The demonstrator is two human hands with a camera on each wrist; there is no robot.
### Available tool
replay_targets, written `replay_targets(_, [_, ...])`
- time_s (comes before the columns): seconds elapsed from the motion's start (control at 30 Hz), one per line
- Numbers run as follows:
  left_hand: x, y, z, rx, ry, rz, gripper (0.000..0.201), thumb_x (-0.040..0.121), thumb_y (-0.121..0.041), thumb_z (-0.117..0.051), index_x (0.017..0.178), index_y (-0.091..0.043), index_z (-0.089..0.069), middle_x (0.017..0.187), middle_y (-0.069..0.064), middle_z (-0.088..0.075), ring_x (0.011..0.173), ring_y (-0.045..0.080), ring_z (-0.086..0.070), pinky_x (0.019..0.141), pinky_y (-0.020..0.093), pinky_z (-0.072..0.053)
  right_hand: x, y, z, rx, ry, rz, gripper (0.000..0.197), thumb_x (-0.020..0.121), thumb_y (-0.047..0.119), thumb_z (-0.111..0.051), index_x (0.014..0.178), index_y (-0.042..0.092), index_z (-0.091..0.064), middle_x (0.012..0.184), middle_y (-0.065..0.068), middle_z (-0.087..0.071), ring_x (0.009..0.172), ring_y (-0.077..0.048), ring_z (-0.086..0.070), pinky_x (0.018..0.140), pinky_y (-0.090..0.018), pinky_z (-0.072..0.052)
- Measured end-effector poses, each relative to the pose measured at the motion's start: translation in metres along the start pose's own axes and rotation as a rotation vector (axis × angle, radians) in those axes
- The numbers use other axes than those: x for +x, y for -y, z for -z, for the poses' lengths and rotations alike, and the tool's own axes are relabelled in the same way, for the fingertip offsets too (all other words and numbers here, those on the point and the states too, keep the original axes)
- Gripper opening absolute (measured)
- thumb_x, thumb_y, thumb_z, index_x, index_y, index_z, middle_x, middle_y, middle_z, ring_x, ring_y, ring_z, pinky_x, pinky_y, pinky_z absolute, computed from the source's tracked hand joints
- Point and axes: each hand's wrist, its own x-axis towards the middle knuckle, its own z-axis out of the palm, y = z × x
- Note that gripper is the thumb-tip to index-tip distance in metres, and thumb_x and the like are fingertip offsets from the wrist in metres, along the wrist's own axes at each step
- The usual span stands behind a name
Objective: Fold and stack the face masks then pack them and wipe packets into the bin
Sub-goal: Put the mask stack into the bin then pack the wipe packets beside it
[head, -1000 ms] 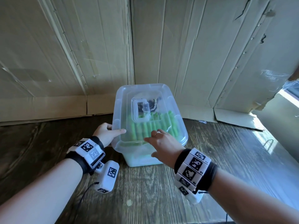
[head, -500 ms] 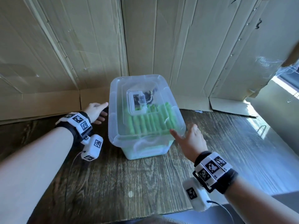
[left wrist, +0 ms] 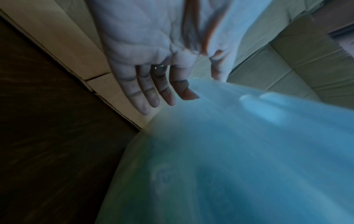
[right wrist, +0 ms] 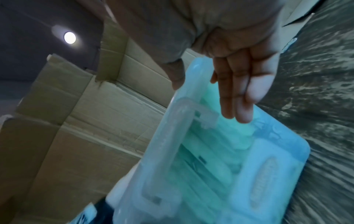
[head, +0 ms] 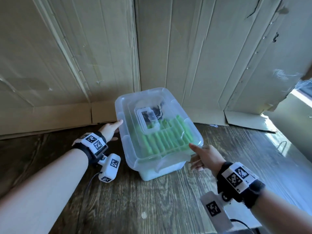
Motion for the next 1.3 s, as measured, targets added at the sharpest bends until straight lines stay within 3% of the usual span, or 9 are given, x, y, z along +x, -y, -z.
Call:
replay_targets(0.23, [-0.038,0.038,0.001,-0.112,-0.187,0.113,0.047,0.092,-0.040,-0.052,0.120,-0.002,-0.056,0.108,0.010,-0.056,0.096,0.021,-0.053,0.066,0.031,-0.048,0.048,0.056,0.002,-0.098,-0.009,0.087,0.037,0.094,0.025,-0.051,0.102,-0.011,-0.051,0.071,-0.018,-0.055,0.040,-0.019,-0.060,0.048,-0.030,-0.056])
replay_targets(0.33, [-0.034,0.035,0.024,-0.119,-0.346,0.144,0.054,0.089,-0.048,-0.053,0.116,-0.001,-0.055,0.110,0.014,-0.059,0.094,0.025,-0.055,0.076,0.036,-0.048,0.049,0.066,-0.019,-0.351,0.044,0.148,0.057,0.089,0.036,-0.056,0.130,0.001,-0.038,0.116,-0.023,-0.056,0.089,-0.029,-0.064,0.087,-0.040,-0.052])
replay_targets(0.43, [-0.021,0.022,0.047,-0.196,-0.434,0.145,0.062,0.086,-0.049,-0.058,0.122,0.001,-0.050,0.114,0.015,-0.056,0.099,0.029,-0.057,0.078,0.036,-0.049,0.018,0.061,-0.047,-0.576,0.020,0.196,0.092,0.086,0.040,-0.060,0.148,0.011,0.002,0.151,-0.025,-0.002,0.120,-0.036,-0.046,0.093,-0.031,-0.040])
replay_targets(0.53, [-0.013,0.015,0.051,-0.366,-0.423,0.170,0.056,0.084,-0.032,-0.066,0.124,0.003,-0.051,0.112,0.018,-0.056,0.095,0.028,-0.059,0.065,0.031,-0.051,0.000,0.048,-0.064,-0.505,0.059,0.164,0.093,0.089,0.033,-0.058,0.146,0.018,0.014,0.146,-0.024,0.030,0.127,-0.038,-0.041,0.089,-0.028,-0.040])
replay_targets(0.7, [-0.036,0.026,0.035,-0.502,-0.360,0.189,0.032,0.087,-0.018,-0.063,0.112,-0.003,-0.051,0.098,0.014,-0.056,0.085,0.022,-0.058,0.051,0.026,-0.056,0.027,0.048,-0.047,-0.480,0.028,0.214,0.082,0.092,0.020,-0.053,0.148,0.020,0.007,0.152,-0.024,0.011,0.134,-0.035,-0.030,0.089,-0.025,-0.036])
replay_targets(0.83, [-0.062,0.044,0.035,-0.348,-0.307,0.291,0.035,0.082,-0.037,-0.067,0.091,-0.005,-0.055,0.075,0.013,-0.058,0.047,0.020,-0.063,0.039,0.022,-0.052,0.054,0.056,-0.017,-0.497,-0.003,0.288,0.077,0.088,0.012,-0.058,0.148,0.018,-0.009,0.154,-0.011,-0.016,0.127,-0.026,-0.040,0.093,-0.029,-0.036])
replay_targets(0.9, [-0.062,0.047,0.041,-0.303,-0.337,0.316,0.045,0.081,-0.047,-0.064,0.098,-0.007,-0.053,0.080,0.012,-0.059,0.057,0.024,-0.065,0.047,0.026,-0.056,0.063,0.061,-0.009,-0.459,-0.017,0.305,0.076,0.085,0.008,-0.060,0.147,0.017,-0.016,0.153,-0.009,-0.022,0.112,-0.020,-0.053,0.086,-0.026,-0.041])
replay_targets(1.03, [-0.045,0.040,0.043,-0.242,-0.286,0.255,0.043,0.084,-0.045,-0.061,0.113,-0.015,-0.051,0.110,0.012,-0.056,0.099,0.028,-0.057,0.086,0.036,-0.049,0.076,0.063,-0.003,-0.540,-0.070,0.366,0.065,0.089,0.010,-0.055,0.145,0.018,-0.023,0.154,-0.008,-0.017,0.137,-0.026,-0.030,0.106,-0.032,-0.027])
replay_targets(1.3, [-0.028,0.044,0.040,-0.340,-0.315,0.113,0.045,0.066,-0.031,-0.076,0.103,-0.009,-0.063,0.106,0.016,-0.063,0.087,0.030,-0.061,0.078,0.038,-0.048,0.085,0.064,0.005,-0.590,0.031,0.385,0.060,0.092,0.014,-0.053,0.145,0.019,-0.023,0.156,-0.010,-0.006,0.143,-0.024,-0.012,0.110,-0.029,-0.016])
